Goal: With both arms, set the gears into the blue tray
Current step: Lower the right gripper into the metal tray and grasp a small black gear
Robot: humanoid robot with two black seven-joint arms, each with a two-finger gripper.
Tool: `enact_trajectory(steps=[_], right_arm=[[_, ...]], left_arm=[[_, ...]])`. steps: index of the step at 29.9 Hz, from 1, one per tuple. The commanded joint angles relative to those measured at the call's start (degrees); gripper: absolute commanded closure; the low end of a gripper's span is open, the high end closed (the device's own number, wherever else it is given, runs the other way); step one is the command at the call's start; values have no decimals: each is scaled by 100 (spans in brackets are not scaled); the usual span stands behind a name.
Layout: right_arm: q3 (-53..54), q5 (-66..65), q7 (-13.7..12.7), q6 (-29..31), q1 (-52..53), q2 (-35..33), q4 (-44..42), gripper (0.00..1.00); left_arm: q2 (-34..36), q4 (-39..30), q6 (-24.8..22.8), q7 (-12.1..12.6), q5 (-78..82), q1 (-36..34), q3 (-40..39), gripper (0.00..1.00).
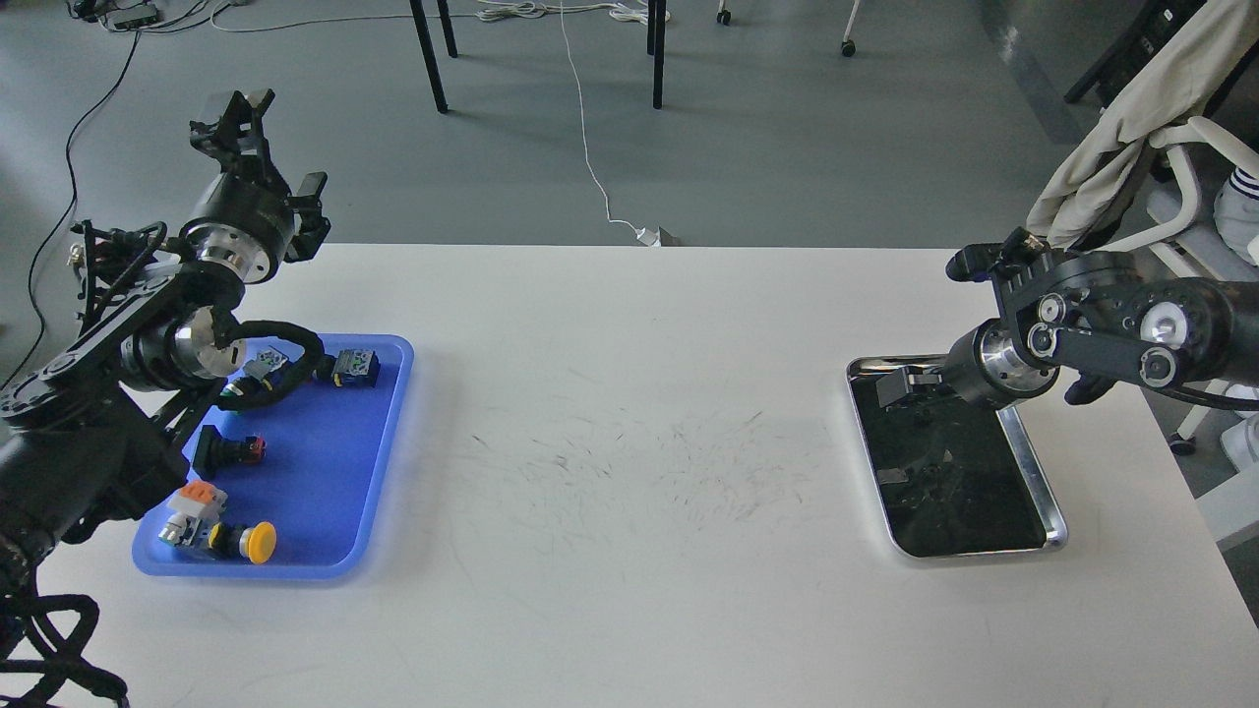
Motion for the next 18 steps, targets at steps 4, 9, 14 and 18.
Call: enact_trajectory(steps=[4, 9, 14, 18], right_arm=[[-9, -8, 2, 1, -44, 182, -104, 11], [-18, -17, 11, 1, -88, 165, -165, 19], [-18, -35, 38, 1, -88, 77, -148, 20], [-18, -35, 46, 1, -115, -11, -139, 21]], left_arm=[[36, -1, 6, 0, -4, 7, -10, 2], [45, 17, 6, 0, -4, 7, -18, 2], [45, 17, 6, 0, -4, 7, -10, 2], [36, 17, 6, 0, -13, 7, -10, 2]])
